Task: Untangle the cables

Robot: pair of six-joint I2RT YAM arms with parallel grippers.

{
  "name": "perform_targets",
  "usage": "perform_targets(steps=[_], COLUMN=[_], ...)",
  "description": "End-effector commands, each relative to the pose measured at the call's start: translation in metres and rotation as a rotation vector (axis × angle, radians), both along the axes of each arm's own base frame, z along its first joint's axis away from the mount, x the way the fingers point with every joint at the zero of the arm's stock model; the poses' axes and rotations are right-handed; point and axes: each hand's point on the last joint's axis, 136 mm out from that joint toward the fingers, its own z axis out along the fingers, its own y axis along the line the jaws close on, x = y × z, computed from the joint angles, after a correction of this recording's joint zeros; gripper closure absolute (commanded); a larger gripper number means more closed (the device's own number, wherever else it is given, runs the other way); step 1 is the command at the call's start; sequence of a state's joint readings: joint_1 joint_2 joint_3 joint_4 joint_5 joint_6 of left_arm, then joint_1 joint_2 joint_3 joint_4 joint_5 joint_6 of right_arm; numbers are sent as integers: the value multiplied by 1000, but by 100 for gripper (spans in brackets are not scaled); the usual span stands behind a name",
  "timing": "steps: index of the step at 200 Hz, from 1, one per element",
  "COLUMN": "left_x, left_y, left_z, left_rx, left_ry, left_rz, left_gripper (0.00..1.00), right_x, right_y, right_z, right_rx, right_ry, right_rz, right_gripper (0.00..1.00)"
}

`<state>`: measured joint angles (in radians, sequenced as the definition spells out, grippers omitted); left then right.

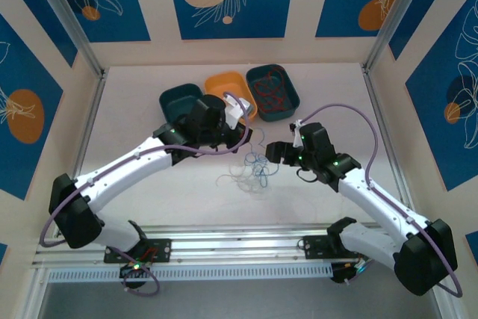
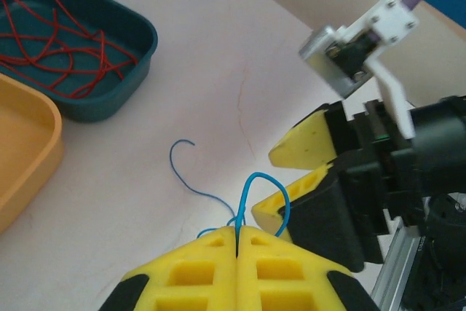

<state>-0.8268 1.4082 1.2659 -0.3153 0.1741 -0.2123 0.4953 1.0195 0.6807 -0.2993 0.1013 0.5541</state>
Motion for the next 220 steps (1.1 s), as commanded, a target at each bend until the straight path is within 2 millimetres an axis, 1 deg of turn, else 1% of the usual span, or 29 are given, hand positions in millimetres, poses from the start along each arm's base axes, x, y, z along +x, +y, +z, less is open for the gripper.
perform_targets(steps=[1,30,60,71,101,123,147,161,173,188,198,220], left_x=[1,2,3,1,-5,-9,-14,-17,-19,-19,-18,-14], left_y=[6,6,6,5,6,9,13,17,20,25,29,41], left_z=[39,56,63,65,77,90,110,123,133,141,145,156], left_rx=[-49,-70,-68,-76,-110,-139,-183,-210,-231,-242,-242,-245], left_ry=[-75,-108,-120,-117,-126,-147,-182,-208,-231,-253,-269,-311], left_rz=[0,-5,-4,-14,-34,-35,-42,-42,-42,-29,-13,31], left_gripper=[100,100,100,100,100,100,100,100,100,100,100,100], right_x=[6,4,-1,1,12,17,22,24,25,24,24,22], right_y=[14,29,41,40,28,23,16,12,10,9,6,1], right_z=[8,-2,-13,-18,-33,-44,-59,-67,-72,-77,-81,-88], right_rx=[21,-7,-44,-62,-110,-129,-156,-165,-166,-169,-175,-188], right_ry=[-51,-77,-110,-108,-78,-52,-10,18,34,50,62,92], right_rz=[38,90,118,95,-12,-66,-126,-153,-167,-177,-188,-213], right_gripper=[20,24,26,26,25,26,35,47,56,63,67,68])
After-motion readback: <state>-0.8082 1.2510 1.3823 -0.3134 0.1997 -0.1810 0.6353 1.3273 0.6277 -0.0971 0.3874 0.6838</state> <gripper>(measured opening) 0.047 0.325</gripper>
